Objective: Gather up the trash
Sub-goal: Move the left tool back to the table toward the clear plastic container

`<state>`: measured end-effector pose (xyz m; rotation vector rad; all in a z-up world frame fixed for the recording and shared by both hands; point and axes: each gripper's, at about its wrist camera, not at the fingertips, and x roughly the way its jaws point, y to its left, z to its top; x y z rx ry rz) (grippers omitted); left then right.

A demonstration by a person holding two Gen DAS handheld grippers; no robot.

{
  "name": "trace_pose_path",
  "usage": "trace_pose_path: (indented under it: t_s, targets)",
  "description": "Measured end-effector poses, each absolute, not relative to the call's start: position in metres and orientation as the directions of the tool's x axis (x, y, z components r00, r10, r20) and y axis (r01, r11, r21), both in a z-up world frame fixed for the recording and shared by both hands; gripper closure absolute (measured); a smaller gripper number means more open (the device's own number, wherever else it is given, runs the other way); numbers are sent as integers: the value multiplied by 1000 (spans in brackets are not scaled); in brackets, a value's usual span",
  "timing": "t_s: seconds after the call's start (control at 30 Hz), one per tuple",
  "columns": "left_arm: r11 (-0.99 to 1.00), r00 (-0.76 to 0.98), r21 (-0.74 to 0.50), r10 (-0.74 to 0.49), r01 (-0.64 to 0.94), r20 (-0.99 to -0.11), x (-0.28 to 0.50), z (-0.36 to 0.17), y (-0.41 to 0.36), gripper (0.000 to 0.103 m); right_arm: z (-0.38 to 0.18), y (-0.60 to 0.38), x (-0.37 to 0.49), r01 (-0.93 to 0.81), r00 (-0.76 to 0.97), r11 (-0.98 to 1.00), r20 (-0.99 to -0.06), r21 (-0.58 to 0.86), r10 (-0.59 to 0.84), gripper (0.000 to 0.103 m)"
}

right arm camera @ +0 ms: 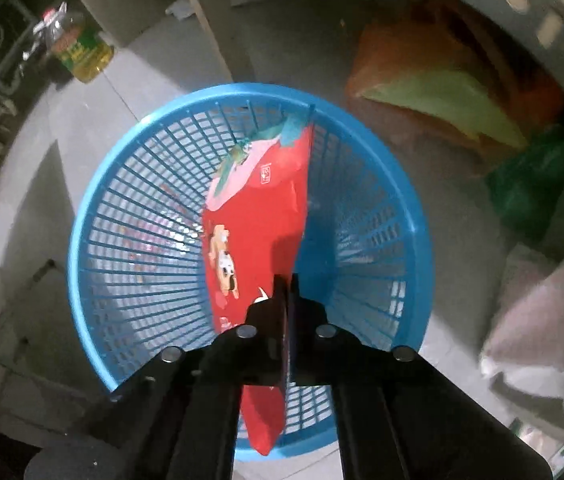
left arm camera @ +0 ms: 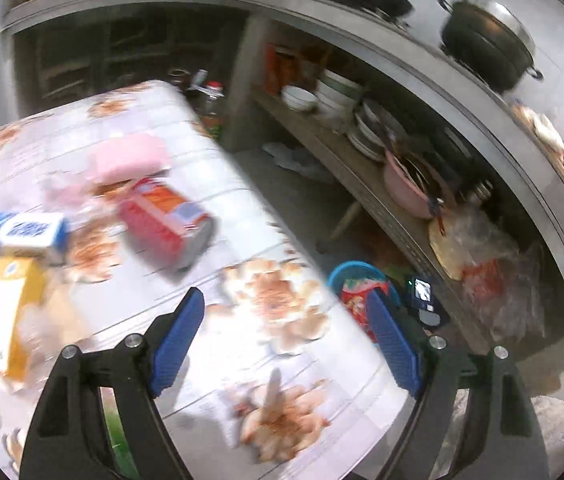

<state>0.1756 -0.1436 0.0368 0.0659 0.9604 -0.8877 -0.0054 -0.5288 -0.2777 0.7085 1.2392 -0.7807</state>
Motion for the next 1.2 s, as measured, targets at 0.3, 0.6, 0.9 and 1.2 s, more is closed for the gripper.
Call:
trace_pose_path:
  t_s: [0.3,0.6,0.9,1.2]
  targets:
    - [719,336,-319,-608,618,-720,191,37,-95,22,-275,-506,18,723,-105,620,-936,-305,-337,103]
    - [744,337,-330,-589,582,-735,198,30,-83,22,-349,-501,72,628,-198,727,-961,-277,-195,103]
    - [775,391,-344,-583,530,-712,203,36,-56,22,-348,-523,62,683,-187,702,-977,-202,-99,76]
    - [811,501,-360,-572,460,-649,192,58,-4,22,-238,-496,26,717,-1,683,-980,-139,-198,31]
